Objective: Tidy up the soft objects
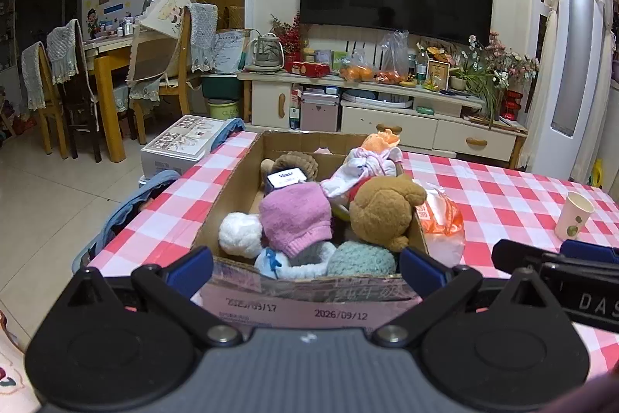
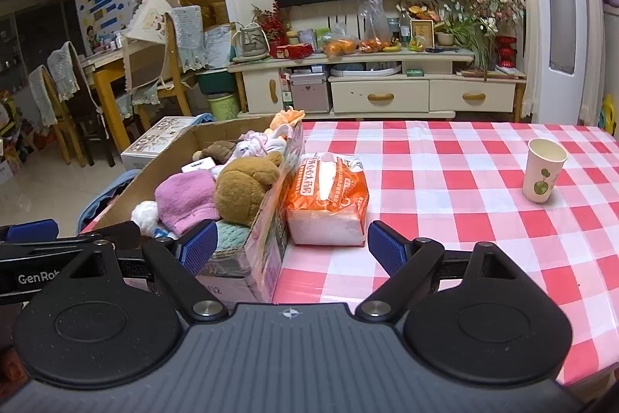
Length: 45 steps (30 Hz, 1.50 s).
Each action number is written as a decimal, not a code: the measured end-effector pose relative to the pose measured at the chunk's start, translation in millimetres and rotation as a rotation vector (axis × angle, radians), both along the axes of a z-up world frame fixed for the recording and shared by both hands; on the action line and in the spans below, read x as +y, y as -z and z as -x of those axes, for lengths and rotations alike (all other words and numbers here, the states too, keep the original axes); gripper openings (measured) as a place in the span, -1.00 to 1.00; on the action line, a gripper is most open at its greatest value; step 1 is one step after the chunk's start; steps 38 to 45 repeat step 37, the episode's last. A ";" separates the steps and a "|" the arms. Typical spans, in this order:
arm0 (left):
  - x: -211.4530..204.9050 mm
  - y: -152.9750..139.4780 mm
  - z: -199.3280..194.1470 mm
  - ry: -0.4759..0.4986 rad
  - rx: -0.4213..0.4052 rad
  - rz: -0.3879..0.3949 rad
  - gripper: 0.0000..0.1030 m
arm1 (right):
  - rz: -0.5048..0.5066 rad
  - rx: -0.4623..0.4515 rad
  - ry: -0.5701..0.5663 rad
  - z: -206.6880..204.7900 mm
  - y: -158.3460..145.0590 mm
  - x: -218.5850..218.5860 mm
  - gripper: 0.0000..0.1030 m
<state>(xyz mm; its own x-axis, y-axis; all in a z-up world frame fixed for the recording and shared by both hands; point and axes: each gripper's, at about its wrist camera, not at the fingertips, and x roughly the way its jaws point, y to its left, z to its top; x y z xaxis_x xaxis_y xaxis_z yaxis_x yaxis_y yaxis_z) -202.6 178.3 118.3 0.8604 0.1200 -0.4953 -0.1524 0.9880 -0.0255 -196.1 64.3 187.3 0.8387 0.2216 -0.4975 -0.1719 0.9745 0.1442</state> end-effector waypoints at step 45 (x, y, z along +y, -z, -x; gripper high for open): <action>-27.9 -0.5 10.6 0.015 -0.033 -0.053 0.98 | -0.015 -0.067 0.054 21.1 7.6 -27.1 1.00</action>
